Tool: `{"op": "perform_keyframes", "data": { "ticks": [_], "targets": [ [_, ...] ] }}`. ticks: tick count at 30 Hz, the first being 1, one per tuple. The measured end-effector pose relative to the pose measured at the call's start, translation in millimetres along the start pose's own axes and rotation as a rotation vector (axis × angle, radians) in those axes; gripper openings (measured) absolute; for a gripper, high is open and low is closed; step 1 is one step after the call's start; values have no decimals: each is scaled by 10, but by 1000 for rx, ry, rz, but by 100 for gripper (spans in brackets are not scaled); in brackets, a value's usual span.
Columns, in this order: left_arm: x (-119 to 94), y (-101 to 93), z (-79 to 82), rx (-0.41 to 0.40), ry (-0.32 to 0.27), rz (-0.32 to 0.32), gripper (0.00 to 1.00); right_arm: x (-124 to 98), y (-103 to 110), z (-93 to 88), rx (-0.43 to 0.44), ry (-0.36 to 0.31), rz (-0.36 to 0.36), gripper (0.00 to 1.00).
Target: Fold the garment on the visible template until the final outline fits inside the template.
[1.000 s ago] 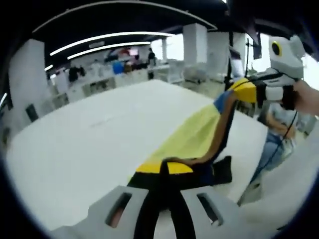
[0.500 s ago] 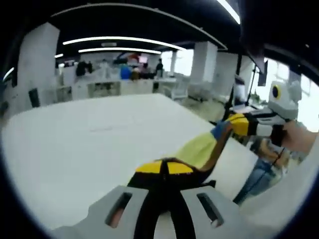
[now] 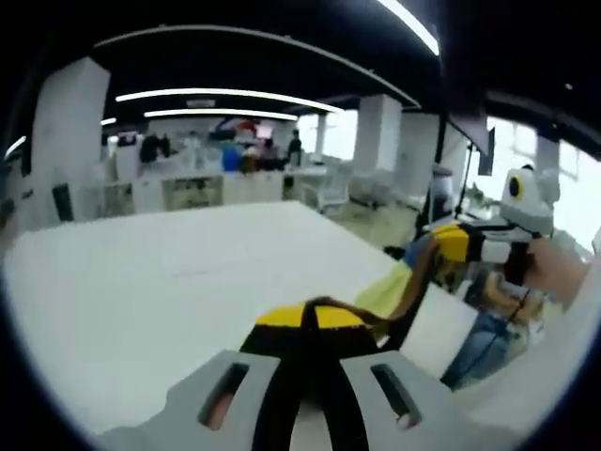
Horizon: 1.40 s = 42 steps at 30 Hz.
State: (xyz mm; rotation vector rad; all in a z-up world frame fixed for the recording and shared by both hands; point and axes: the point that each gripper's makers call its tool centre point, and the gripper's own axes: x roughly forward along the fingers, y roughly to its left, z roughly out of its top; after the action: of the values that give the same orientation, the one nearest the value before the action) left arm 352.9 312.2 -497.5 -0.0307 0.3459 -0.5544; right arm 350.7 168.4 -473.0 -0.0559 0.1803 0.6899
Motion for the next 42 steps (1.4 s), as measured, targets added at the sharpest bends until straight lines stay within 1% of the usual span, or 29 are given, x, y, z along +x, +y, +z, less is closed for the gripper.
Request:
{"op": "perform_keyframes", "data": {
  "ticks": [3, 4, 7, 12, 16, 20, 26, 30, 36, 39, 42],
  "targets": [
    [-23, 35, 4, -15, 0, 4, 0, -25, 20, 3, 6, -5, 9, 1],
    [-38, 37, 14, -28, -2, 2, 0, -33, 25, 4, 9, -7, 11, 1],
    [-70, 40, 25, -32, -2, 3, 0, -50, 54, 10, 5, -12, 25, 1],
    [-114, 32, 6, -60, 5, -10, 0, -63, 103, 13, 18, -11, 51, 1],
    [-177, 30, 37, -84, -3, -16, 0, -97, 137, 72, 56, -27, 72, 1],
    [-227, 34, 101, -100, -16, -23, 0, -133, 129, 137, 70, -40, 73, 1],
    [-325, -6, 269, -108, -46, -35, 0, -186, 105, 279, 64, -63, 65, 1],
    [-380, -45, 392, -109, -72, -49, 0, -237, 101, 407, 61, -93, 67, 1],
    [-451, -147, 598, -137, -130, -106, 0, -310, 129, 607, 75, -154, 97, 1],
    [-484, -169, 660, -142, -143, -125, 0, -338, 167, 686, 56, -173, 120, 1],
    [-527, -182, 735, -164, -169, -146, 0, -366, 178, 749, 67, -193, 144, 1]
  ]
}}
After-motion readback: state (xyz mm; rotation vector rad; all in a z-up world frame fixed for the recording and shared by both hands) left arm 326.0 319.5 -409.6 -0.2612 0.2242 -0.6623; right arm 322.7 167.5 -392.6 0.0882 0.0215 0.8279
